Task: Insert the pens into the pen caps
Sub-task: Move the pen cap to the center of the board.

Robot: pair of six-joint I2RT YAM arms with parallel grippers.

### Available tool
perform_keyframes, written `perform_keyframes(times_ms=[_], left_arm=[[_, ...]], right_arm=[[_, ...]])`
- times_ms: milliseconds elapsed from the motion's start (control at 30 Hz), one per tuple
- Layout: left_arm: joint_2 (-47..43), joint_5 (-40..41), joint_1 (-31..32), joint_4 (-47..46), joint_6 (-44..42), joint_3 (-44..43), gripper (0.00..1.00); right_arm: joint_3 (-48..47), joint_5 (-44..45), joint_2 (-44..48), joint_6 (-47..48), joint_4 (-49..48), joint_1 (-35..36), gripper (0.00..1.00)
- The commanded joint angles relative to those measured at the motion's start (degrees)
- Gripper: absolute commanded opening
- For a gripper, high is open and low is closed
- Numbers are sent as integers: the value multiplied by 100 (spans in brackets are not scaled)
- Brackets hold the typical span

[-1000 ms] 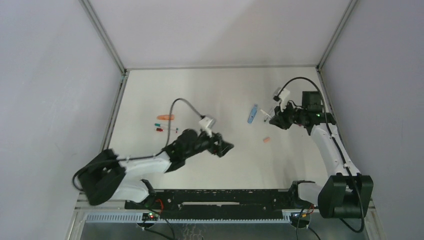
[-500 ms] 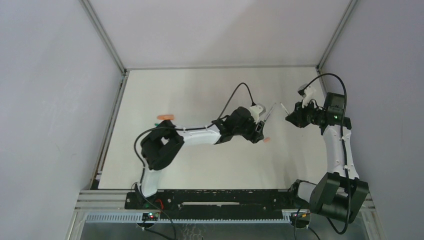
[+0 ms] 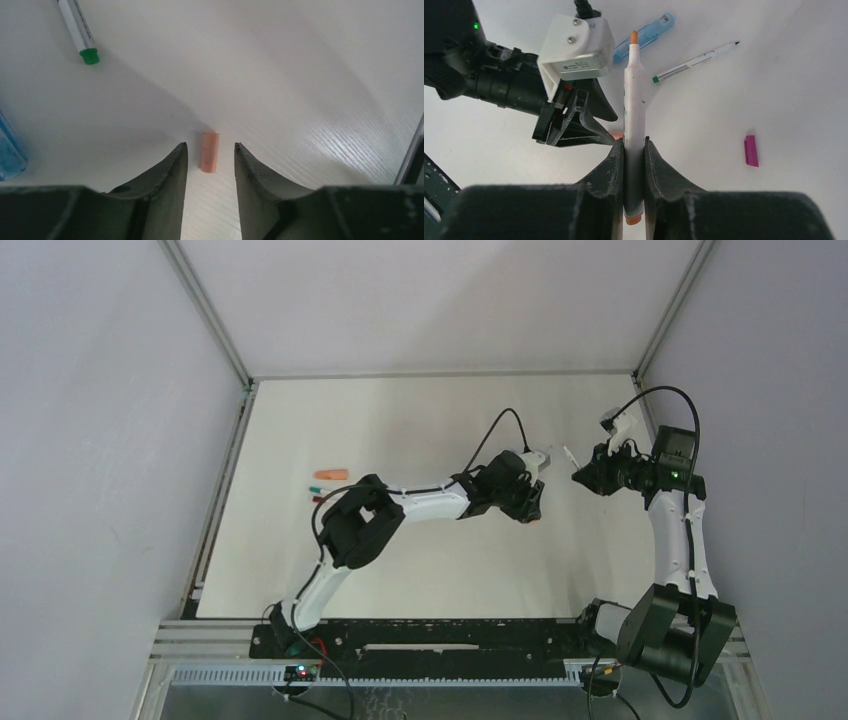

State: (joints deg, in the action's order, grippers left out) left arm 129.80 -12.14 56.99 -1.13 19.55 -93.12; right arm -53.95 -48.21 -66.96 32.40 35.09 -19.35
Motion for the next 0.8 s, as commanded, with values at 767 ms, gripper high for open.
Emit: perform_keyframes(times_ms=[767], left_arm=[[-635,867,523,1179,-2351,519,5]], right_arm=[[-229,-346,122,29,103,-104,0]])
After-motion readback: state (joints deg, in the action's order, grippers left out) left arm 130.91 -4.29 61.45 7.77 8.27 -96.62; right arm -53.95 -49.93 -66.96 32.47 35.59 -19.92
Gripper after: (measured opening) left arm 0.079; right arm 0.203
